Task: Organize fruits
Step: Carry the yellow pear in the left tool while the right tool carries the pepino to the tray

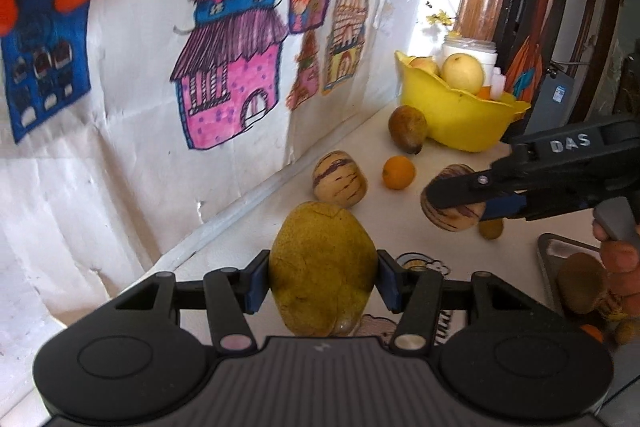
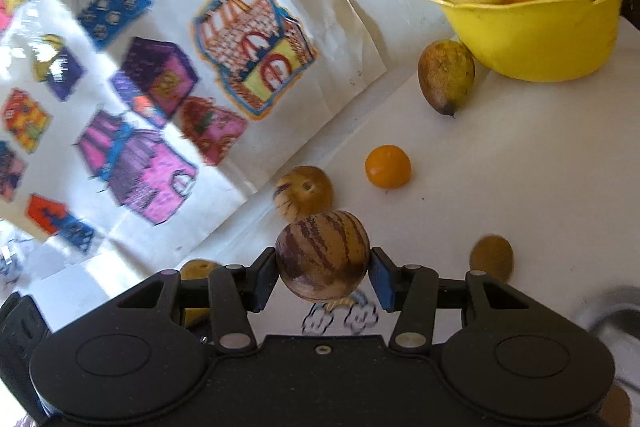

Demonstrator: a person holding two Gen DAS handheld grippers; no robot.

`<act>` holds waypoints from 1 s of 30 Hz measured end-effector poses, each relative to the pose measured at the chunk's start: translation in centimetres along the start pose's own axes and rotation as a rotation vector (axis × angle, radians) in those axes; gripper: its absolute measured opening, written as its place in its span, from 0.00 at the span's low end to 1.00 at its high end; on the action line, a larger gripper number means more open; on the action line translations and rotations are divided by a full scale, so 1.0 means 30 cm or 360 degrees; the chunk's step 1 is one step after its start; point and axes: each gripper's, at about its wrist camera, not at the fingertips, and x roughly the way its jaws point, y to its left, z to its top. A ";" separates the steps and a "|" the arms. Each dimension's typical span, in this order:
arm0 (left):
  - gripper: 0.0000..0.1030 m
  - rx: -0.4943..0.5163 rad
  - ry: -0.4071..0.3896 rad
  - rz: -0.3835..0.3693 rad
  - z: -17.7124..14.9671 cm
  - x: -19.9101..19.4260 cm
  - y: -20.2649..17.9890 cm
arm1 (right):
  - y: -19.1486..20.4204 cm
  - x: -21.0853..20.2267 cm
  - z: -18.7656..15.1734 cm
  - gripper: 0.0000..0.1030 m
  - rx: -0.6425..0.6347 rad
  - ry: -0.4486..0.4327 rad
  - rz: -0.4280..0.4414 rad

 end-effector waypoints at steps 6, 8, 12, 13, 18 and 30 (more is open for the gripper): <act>0.57 0.0016 -0.0017 -0.0038 0.006 -0.065 -0.055 | 0.002 -0.176 -0.036 0.50 0.0014 -0.0045 0.0050; 0.57 0.0027 -0.0026 -0.0054 0.004 -0.094 -0.077 | 0.002 -0.235 -0.045 0.50 0.0009 -0.0069 0.0052; 0.57 0.0063 -0.0044 -0.0090 -0.003 -0.144 -0.127 | -0.002 -0.351 -0.080 0.50 0.0003 -0.0116 0.0061; 0.57 0.0074 -0.0047 -0.0101 -0.007 -0.158 -0.141 | -0.001 -0.380 -0.095 0.50 -0.0006 -0.0128 0.0059; 0.57 0.0115 -0.0049 -0.0158 -0.032 -0.212 -0.211 | -0.011 -0.500 -0.173 0.50 -0.0038 -0.0185 0.0009; 0.57 0.0161 -0.0003 -0.0344 -0.143 -0.260 -0.398 | -0.103 -0.661 -0.403 0.50 -0.0057 -0.0252 -0.0041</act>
